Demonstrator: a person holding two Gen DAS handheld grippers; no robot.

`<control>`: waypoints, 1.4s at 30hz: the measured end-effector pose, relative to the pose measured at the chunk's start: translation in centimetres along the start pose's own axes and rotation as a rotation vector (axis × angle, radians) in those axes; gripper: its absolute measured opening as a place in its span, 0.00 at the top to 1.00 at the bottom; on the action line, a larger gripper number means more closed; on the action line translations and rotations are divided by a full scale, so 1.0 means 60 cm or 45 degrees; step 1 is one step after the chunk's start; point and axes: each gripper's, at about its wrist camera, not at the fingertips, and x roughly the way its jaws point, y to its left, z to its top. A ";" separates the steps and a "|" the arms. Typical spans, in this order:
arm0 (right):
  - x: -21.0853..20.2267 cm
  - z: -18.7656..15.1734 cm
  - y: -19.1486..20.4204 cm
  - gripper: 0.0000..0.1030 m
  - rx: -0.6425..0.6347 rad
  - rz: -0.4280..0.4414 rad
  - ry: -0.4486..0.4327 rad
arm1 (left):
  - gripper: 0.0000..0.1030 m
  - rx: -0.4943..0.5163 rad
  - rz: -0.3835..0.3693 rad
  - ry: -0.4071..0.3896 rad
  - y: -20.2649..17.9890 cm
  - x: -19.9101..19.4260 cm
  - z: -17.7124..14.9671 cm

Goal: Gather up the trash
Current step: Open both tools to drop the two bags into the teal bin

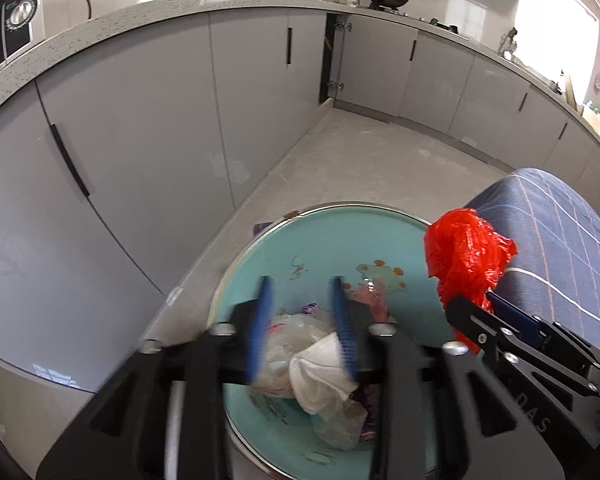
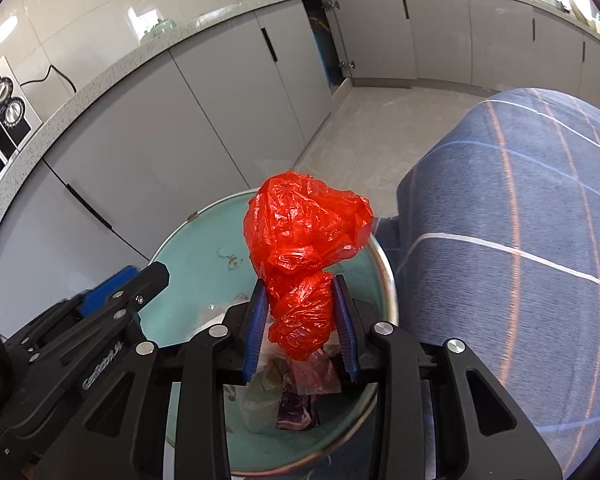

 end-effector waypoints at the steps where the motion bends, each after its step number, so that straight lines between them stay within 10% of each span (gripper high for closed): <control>1: 0.004 0.001 0.002 0.64 -0.005 0.007 0.003 | 0.46 -0.003 0.008 -0.006 0.002 -0.001 0.000; 10: 0.002 -0.001 -0.016 0.37 0.025 0.051 -0.044 | 0.17 -0.095 0.093 -0.050 0.047 -0.018 0.001; 42: -0.178 -0.125 -0.062 0.10 0.077 -0.048 -0.203 | 0.06 -0.070 0.179 -0.103 0.009 -0.142 -0.107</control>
